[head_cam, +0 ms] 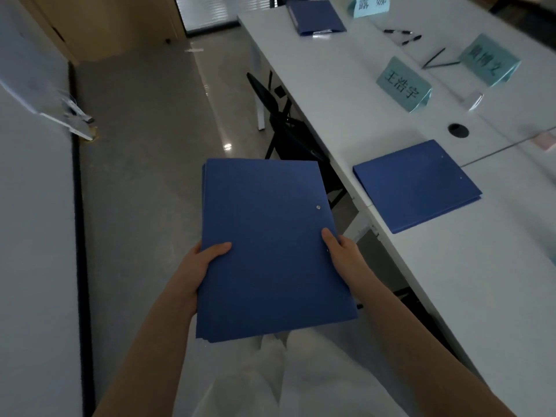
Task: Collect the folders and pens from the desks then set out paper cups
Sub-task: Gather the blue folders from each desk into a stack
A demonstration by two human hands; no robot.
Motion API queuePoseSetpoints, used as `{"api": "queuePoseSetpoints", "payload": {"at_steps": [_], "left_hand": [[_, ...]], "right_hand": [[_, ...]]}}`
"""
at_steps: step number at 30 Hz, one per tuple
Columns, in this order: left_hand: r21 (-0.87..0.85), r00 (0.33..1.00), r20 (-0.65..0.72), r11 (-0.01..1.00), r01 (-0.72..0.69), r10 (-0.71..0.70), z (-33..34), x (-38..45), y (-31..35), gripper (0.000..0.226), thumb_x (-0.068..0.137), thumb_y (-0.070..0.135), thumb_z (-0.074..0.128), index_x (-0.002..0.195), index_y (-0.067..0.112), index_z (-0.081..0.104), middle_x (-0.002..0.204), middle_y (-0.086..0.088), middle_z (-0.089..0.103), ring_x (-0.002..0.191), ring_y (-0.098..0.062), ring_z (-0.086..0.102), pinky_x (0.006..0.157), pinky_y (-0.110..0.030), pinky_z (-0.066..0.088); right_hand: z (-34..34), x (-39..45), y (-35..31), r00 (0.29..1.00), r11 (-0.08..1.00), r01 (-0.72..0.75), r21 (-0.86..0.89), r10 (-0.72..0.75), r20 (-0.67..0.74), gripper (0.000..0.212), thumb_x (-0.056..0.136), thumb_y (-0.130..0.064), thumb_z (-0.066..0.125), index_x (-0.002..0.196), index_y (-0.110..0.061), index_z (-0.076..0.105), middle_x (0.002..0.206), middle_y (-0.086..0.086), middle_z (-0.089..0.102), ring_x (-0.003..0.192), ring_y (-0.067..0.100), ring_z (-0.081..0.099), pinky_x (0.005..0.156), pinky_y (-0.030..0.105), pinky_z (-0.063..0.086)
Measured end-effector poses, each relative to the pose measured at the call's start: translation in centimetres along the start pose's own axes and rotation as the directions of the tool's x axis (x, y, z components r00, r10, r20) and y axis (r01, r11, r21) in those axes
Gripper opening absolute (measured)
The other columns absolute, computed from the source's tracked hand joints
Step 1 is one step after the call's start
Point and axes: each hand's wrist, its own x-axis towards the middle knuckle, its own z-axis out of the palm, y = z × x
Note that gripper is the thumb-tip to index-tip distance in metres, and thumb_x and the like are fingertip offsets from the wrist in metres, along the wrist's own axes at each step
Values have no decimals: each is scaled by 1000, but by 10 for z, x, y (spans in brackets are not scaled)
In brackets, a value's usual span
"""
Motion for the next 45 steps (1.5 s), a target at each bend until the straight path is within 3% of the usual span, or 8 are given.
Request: {"api": "queuePoseSetpoints", "payload": {"at_steps": [8, 12, 17, 22, 28, 40, 42, 45], "left_hand": [[17, 997, 37, 997, 74, -74, 43, 87, 72, 32, 83, 22, 71, 114, 16, 63, 100, -10, 75, 87, -35, 71, 69, -45, 58], [19, 998, 39, 998, 52, -53, 68, 132, 108, 33, 83, 21, 70, 115, 18, 63, 100, -9, 76, 84, -33, 73, 64, -43, 58], [28, 999, 35, 999, 32, -33, 90, 178, 151, 38, 82, 22, 71, 119, 19, 62, 106, -9, 74, 87, -32, 72, 63, -42, 58], [40, 999, 21, 998, 42, -43, 101, 214, 177, 42, 81, 22, 73, 122, 18, 61, 106, -8, 74, 89, -33, 72, 66, -44, 58], [79, 997, 35, 994, 70, -73, 100, 249, 199, 45, 81, 22, 73, 124, 16, 60, 111, -10, 72, 93, -35, 70, 68, -45, 58], [164, 981, 148, 981, 104, -129, 78, 295, 230, 48, 80, 26, 73, 125, 16, 62, 114, -11, 72, 99, -36, 70, 77, -49, 56], [171, 979, 157, 980, 100, -127, 76, 298, 232, 52, 77, 27, 74, 126, 17, 61, 114, -10, 72, 100, -36, 69, 77, -48, 56], [179, 980, 153, 979, 97, -125, 74, 302, 233, 59, 71, 28, 77, 126, 16, 61, 116, -10, 71, 100, -35, 69, 75, -46, 56]], "right_hand": [[-35, 89, -50, 995, 994, -84, 70, 81, 51, 55, 94, -58, 39, 113, -14, 66, 108, 3, 70, 97, 24, 68, 91, 42, 53], [-68, 158, -65, 982, 975, -114, 189, 140, -130, 42, 99, -46, 41, 96, -11, 65, 90, 4, 69, 80, 19, 65, 70, 34, 53], [-114, 225, -52, 942, 935, -159, -317, 48, -332, 17, 98, -24, 43, 100, -17, 59, 100, 5, 54, 91, 21, 54, 79, 34, 41], [-127, 266, -22, 954, 850, -251, -464, 136, -266, 44, 90, -38, 42, 123, -10, 45, 130, 10, 40, 128, 31, 41, 101, 42, 36], [-111, 271, 0, 944, 635, -330, -698, 213, -252, 69, 102, -29, 37, 151, -6, -6, 160, 11, -14, 148, 31, -7, 121, 43, 5], [-50, 234, -4, 900, 778, -415, -472, 276, -336, 65, 95, -26, 48, 152, -22, 16, 161, -2, 10, 145, 26, 20, 112, 60, 23], [-56, 226, 5, 835, 853, -431, -294, 254, -487, 58, 93, -20, 52, 146, -13, 30, 153, 10, 28, 134, 34, 36, 104, 52, 37], [-69, 211, 15, 573, 822, -562, 91, 466, -674, 55, 90, -12, 51, 139, 3, 32, 143, 24, 34, 129, 43, 37, 103, 47, 35]]}}
